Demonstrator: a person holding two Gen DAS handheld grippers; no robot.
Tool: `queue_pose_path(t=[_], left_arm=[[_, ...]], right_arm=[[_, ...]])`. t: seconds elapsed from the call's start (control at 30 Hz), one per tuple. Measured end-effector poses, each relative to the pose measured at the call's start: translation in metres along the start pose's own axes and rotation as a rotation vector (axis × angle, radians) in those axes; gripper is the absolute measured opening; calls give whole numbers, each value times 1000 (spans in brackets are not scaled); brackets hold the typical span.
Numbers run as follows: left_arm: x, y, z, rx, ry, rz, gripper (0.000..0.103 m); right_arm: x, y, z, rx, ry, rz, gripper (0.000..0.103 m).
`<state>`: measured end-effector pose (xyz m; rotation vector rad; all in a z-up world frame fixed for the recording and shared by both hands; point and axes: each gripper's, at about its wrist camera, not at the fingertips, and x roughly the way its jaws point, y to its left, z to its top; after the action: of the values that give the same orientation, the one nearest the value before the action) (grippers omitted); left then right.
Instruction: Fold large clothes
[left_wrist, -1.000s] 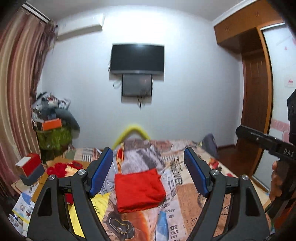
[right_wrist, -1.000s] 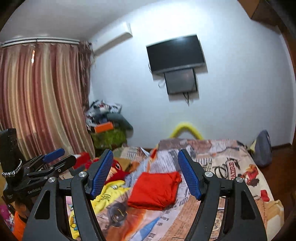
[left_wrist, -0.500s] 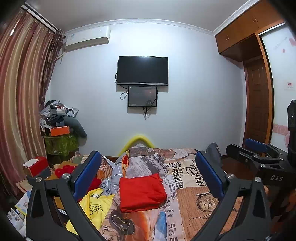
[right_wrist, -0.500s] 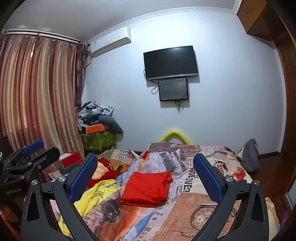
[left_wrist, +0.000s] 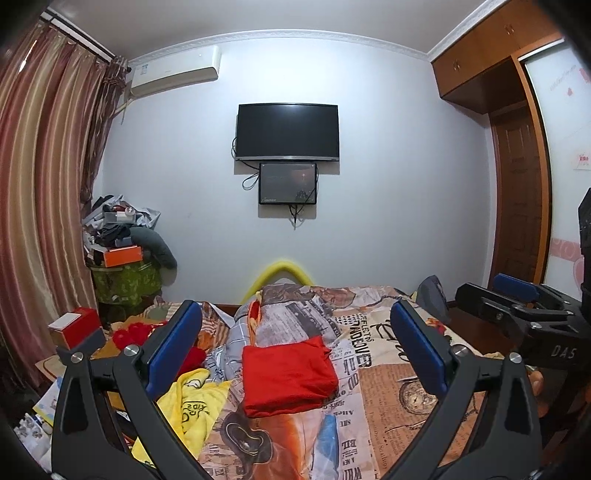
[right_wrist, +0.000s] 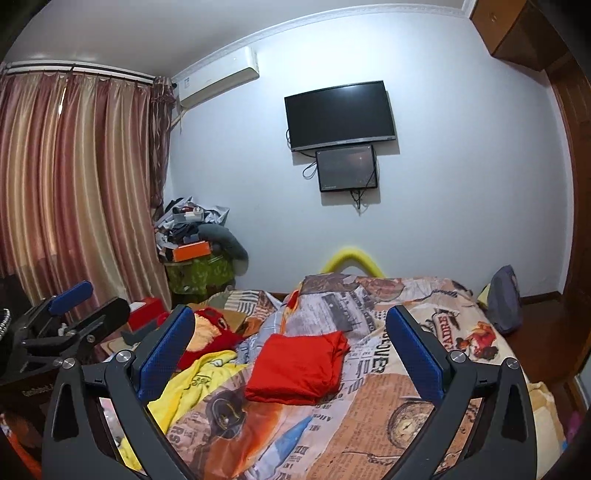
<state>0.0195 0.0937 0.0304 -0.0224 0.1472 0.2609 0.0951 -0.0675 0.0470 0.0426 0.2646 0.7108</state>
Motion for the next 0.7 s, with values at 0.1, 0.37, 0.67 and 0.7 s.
queue_pose_path(t=[0.1,0.37,0.67,0.7], left_arm=[[2,2,-1,-11,12,-2,103],[6,9,-5,-32,39,4,103],[8,13,-5,-39,51,9,103],[9,13,-5,-40,53,9,103]], right_arm=[[0,1,-2,1,4,-2,103],[-2,0,0,6,8,-8,103],[-1,-2,1,14,24,-9,103],[-2,-2,0,14,24,-9,103]])
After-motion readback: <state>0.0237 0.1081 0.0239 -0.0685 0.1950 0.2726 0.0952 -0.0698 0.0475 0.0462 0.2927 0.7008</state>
